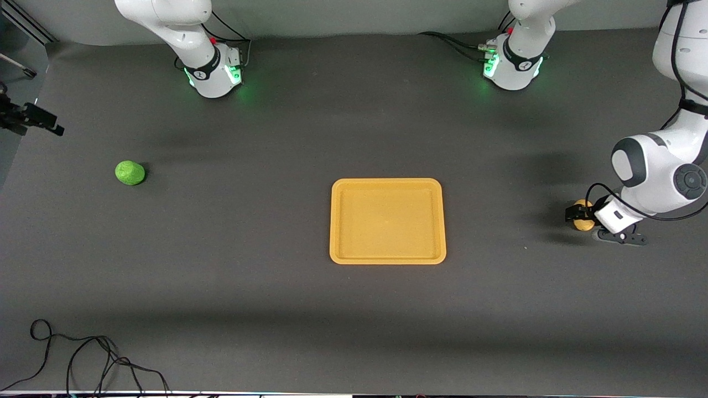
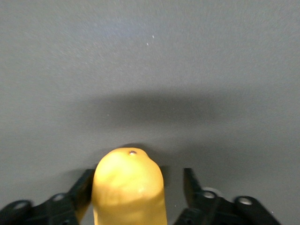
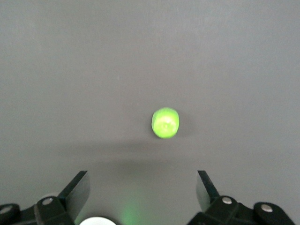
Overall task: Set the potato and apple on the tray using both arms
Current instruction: 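Carry the potato to the tray while the right gripper grasps the apple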
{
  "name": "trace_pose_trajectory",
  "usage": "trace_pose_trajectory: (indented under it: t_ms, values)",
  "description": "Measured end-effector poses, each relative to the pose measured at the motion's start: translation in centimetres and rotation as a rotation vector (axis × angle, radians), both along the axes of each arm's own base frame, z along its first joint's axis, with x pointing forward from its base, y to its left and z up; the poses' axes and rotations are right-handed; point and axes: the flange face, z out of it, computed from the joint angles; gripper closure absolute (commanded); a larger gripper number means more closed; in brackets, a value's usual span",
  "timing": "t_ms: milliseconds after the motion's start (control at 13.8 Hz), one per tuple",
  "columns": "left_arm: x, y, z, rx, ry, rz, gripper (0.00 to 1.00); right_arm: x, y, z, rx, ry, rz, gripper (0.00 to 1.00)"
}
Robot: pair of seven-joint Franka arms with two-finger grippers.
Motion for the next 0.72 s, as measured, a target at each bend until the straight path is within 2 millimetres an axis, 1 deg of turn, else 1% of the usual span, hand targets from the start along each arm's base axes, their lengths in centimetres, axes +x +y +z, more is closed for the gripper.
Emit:
trace_pose_trajectory:
  t_ms: [72,145,290,362,435,507,580,652,725]
  values:
    - [0.0,0.0,-0.1,-0.001,0.002,-0.001,0.75,-0.7,-0.2,-0.5,0.003,-0.005,0.004,0.0]
    - [0.1,-0.1,0.1,0.0,0.001,-0.002,0.83,-0.9,-0.4,-1.2,0.004,-0.008,0.009,0.0]
    - [0.4,-0.2,1.2,-0.002,0.023,-0.008,0.84,-0.9,-0.3,-2.9,-0.003,-0.014,0.017,0.0]
    - [0.6,-0.3,2.2,-0.002,0.044,-0.004,0.84,-0.8,-0.1,-4.1,-0.005,-0.02,0.022,0.0]
    - [1.1,-0.9,3.8,-0.001,0.067,0.014,0.84,-0.9,-0.1,-5.6,-0.006,-0.029,0.024,0.0]
    - [1.8,-2.3,5.6,0.005,0.092,0.042,0.85,-1.2,-0.3,-7.3,-0.006,-0.037,0.025,0.0]
    - [2.8,-5.0,7.6,0.016,0.114,0.067,0.85,-1.5,-0.8,-9.2,-0.006,-0.047,0.029,0.0]
    - [3.8,-8.8,9.4,0.03,0.123,0.083,0.85,-1.9,-1.6,-11.4,-0.009,-0.057,0.032,0.0]
    - [4.6,-13.4,10.9,0.044,0.117,0.096,0.85,-2.1,-2.3,-13.6,-0.014,-0.061,0.034,0.0]
